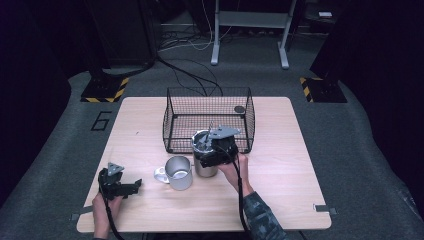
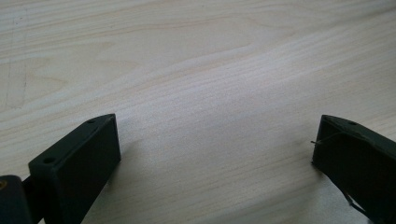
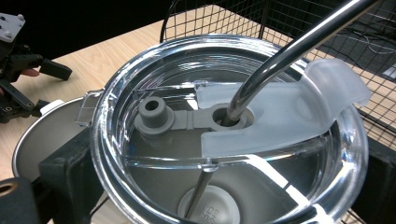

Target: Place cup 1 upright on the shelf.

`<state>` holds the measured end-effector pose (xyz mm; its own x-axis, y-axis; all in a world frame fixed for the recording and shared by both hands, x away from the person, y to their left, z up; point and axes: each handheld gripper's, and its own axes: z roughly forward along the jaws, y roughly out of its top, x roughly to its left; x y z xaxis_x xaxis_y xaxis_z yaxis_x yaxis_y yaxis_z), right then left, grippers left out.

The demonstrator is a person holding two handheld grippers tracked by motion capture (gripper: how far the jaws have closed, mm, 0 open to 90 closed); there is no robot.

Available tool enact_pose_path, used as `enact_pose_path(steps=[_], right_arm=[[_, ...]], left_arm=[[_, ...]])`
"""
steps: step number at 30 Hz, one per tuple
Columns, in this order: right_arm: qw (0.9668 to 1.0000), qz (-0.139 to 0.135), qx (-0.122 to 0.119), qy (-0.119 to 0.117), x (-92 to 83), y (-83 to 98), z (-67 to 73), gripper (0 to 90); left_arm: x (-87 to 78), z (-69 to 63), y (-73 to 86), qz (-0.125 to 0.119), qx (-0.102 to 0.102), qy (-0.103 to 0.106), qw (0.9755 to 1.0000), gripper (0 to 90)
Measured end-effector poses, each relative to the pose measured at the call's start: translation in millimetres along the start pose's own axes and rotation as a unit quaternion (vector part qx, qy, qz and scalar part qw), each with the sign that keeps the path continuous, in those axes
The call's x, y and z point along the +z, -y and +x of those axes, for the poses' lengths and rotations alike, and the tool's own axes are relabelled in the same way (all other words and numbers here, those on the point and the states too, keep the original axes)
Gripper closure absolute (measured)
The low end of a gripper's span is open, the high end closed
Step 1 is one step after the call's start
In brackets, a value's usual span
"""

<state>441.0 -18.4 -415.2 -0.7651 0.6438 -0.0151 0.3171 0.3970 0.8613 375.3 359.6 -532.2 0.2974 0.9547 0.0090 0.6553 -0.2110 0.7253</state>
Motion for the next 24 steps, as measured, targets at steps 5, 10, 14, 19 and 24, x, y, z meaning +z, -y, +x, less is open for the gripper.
enact_pose_path(steps=[5,10,14,19,24], right_arm=[[1.0,-0.002,0.003,0.005,-10.1,-2.5,-0.6,3.4],[0.9999,-0.001,0.009,0.007,-18.4,-3.1,-3.2,3.4],[0.9999,0.0,0.011,0.009,-25.0,-3.0,-6.4,3.4],[0.9998,0.0,0.015,0.01,-31.8,-3.4,-8.9,3.4],[0.9998,0.0,0.019,0.009,-43.0,-4.0,-14.0,3.4]], left_arm=[[0.0,0.0,0.0,0.0,0.0,0.0,1.0,0.7],[-0.1,0.1,0.0,0.001,0.001,0.0,1.0,0.7],[0.0,0.1,0.0,0.0,0.0,0.0,1.0,0.7],[0.1,-0.1,0.0,-0.001,-0.001,0.0,1.0,0.7],[0.0,0.1,0.0,0.0,0.0,0.0,1.0,0.7]])
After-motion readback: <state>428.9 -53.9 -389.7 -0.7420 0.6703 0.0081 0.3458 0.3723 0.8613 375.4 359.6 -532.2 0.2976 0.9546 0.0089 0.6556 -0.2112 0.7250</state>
